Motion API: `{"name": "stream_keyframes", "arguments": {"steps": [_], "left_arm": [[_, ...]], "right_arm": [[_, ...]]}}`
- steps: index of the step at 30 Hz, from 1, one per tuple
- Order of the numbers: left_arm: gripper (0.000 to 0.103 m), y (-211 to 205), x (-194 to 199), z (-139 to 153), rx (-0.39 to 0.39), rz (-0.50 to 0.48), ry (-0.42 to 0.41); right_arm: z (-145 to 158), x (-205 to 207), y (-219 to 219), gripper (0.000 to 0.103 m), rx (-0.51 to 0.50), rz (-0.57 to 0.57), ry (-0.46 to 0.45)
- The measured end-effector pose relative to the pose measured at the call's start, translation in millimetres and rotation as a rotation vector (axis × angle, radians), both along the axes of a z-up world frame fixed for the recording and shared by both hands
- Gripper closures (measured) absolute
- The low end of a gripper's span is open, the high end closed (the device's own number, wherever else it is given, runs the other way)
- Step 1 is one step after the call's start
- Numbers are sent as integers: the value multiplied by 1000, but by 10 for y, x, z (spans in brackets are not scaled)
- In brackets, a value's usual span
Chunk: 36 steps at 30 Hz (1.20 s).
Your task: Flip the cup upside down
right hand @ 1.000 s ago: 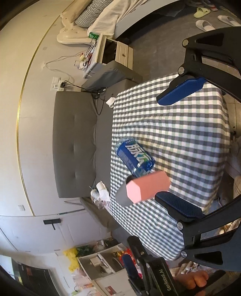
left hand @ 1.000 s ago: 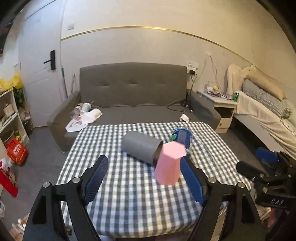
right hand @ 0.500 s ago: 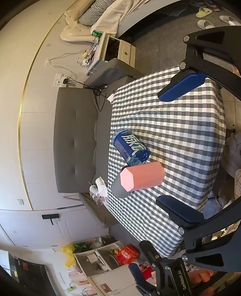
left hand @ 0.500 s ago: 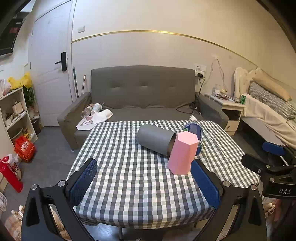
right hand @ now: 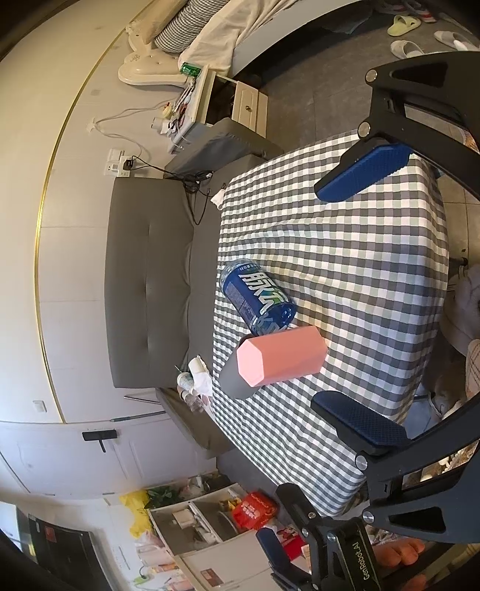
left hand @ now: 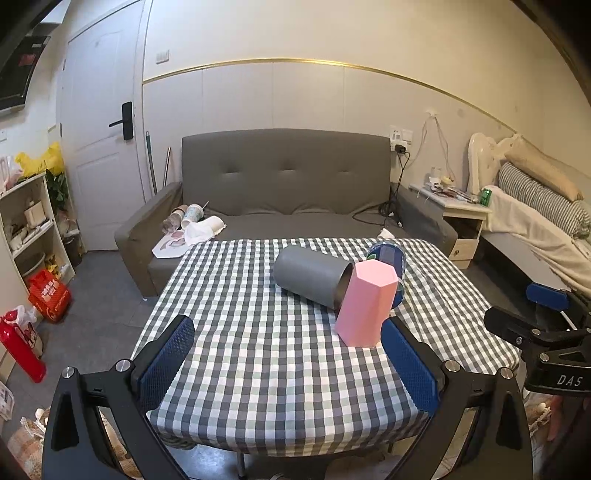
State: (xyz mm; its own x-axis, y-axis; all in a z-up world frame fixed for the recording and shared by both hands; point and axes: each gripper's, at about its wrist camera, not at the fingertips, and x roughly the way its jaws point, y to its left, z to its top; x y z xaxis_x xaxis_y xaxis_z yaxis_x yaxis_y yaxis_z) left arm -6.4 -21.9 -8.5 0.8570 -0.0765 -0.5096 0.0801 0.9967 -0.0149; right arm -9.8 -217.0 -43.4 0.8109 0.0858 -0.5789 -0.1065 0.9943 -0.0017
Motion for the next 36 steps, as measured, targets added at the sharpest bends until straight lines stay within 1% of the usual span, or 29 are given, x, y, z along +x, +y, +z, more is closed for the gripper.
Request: {"name": "stream_keyframes", "arguments": {"steps": [8, 16, 36], "left_arm": [[0, -11, 1, 2, 23, 2, 2], [0, 38, 11, 15, 0, 14, 6], [0, 29, 11, -4, 4, 14, 15]], "right_arm": [[-5, 1, 2, 0, 0, -3, 3], [-20, 5, 27, 0, -6, -2, 9], [-22, 22, 21, 0, -7, 0, 14]]}}
